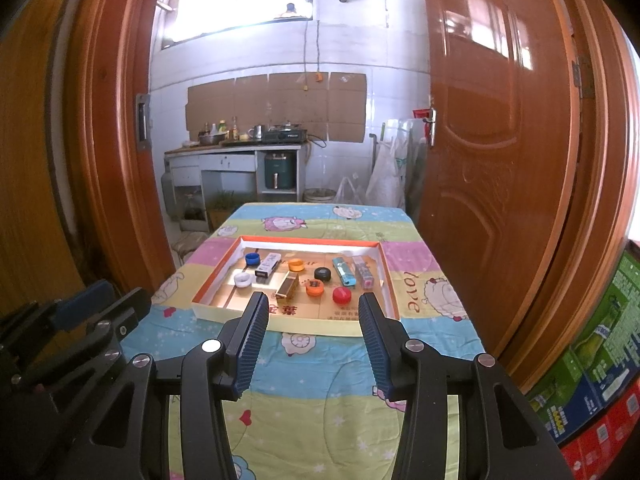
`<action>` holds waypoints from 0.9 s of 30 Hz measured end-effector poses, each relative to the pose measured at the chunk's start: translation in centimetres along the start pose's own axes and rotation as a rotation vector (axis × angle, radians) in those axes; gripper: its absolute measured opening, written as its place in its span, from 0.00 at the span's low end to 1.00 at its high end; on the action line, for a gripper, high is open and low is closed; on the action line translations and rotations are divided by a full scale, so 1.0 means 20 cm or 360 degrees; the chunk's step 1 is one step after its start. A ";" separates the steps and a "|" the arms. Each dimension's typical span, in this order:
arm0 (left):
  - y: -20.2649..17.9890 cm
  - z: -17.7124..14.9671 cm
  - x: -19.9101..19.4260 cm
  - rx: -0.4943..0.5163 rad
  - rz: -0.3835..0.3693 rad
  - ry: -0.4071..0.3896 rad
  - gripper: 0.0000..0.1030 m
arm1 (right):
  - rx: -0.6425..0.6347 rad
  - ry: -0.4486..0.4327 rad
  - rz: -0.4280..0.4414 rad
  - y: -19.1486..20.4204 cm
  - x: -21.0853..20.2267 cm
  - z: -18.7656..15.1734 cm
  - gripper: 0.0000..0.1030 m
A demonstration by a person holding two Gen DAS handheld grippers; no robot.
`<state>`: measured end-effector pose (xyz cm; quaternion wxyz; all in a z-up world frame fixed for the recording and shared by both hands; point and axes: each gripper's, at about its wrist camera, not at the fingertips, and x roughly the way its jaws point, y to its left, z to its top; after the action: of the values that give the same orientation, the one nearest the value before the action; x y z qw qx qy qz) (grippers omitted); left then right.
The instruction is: Organize rigid objects
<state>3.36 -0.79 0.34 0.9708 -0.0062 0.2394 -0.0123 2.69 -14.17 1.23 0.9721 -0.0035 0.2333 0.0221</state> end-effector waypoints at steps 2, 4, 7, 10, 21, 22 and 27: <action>0.00 0.00 0.00 0.0001 0.0002 -0.0002 0.34 | 0.0000 0.0000 0.0000 0.00 0.00 0.00 0.47; 0.00 0.00 0.00 0.0002 0.0005 -0.0007 0.34 | 0.0000 -0.0002 0.0000 0.00 0.00 0.00 0.47; 0.00 0.00 -0.01 0.0002 0.0013 -0.0018 0.34 | 0.0001 0.0001 0.0001 0.00 0.00 0.00 0.47; 0.00 -0.01 -0.01 -0.0006 0.0011 -0.0025 0.34 | -0.0003 0.0004 0.0002 0.01 0.00 0.00 0.47; 0.01 -0.01 -0.01 -0.0013 -0.0026 -0.0013 0.34 | -0.0021 0.0004 0.0000 0.00 0.02 -0.01 0.47; 0.00 -0.01 -0.01 -0.0010 -0.0026 -0.0011 0.34 | -0.0024 0.0007 0.0001 0.00 0.02 -0.02 0.47; 0.00 -0.02 -0.02 -0.0007 -0.0036 -0.0010 0.34 | -0.0025 0.0006 -0.0002 -0.01 0.02 -0.02 0.47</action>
<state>2.91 -0.71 0.24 0.9714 -0.0109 0.2362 -0.0227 2.87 -14.28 0.62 0.9716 -0.0115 0.2351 0.0232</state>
